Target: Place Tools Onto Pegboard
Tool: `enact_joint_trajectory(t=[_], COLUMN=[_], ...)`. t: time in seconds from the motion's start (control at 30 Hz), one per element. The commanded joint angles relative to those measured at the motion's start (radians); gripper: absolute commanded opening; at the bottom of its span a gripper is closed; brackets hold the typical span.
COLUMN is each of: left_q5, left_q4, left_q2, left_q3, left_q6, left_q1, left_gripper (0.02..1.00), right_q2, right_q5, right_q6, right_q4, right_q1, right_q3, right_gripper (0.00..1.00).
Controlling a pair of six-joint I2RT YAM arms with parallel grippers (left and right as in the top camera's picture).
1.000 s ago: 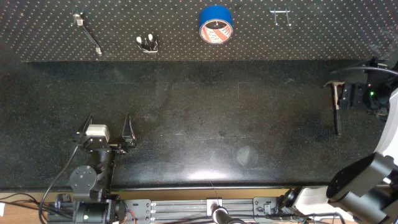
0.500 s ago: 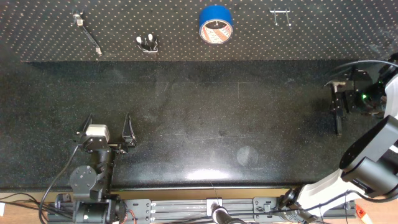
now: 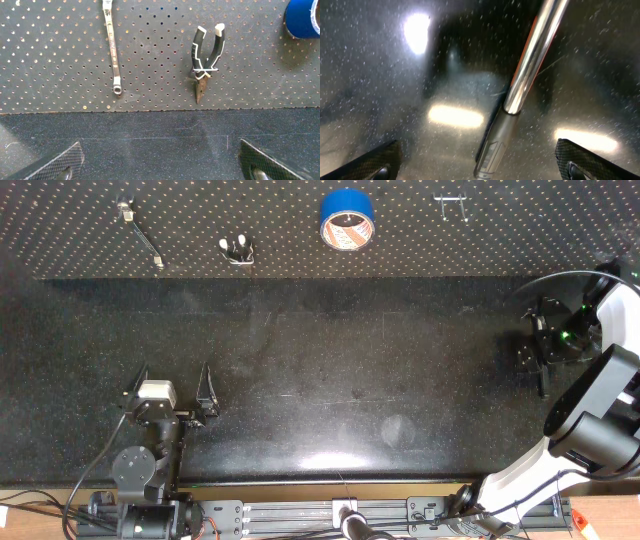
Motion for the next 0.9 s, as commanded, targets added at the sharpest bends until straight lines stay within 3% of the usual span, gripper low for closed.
enact_joint_trajectory(t=[0.03, 0.3, 0.9], left_q5=[0.011, 0.011, 0.011], left_q4=[-0.006, -0.006, -0.006], left_q2=[-0.008, -0.008, -0.008], left_q3=[-0.002, -0.002, -0.002], left_q6=[0.013, 0.013, 0.013], left_q1=[-0.003, -0.003, -0.003], left_gripper=[0.993, 0.998, 0.996], right_q2=[-0.01, -0.224, -0.16], right_q5=[0.036, -0.003, -0.029], right_q6=[0.024, 0.035, 0.121], right_q4=[-0.024, 0.114, 0.237], right_q1=[-0.001, -0.002, -0.068], right_q3=[0.005, -0.171, -0.264], right_gripper=[0.996, 0.993, 0.993])
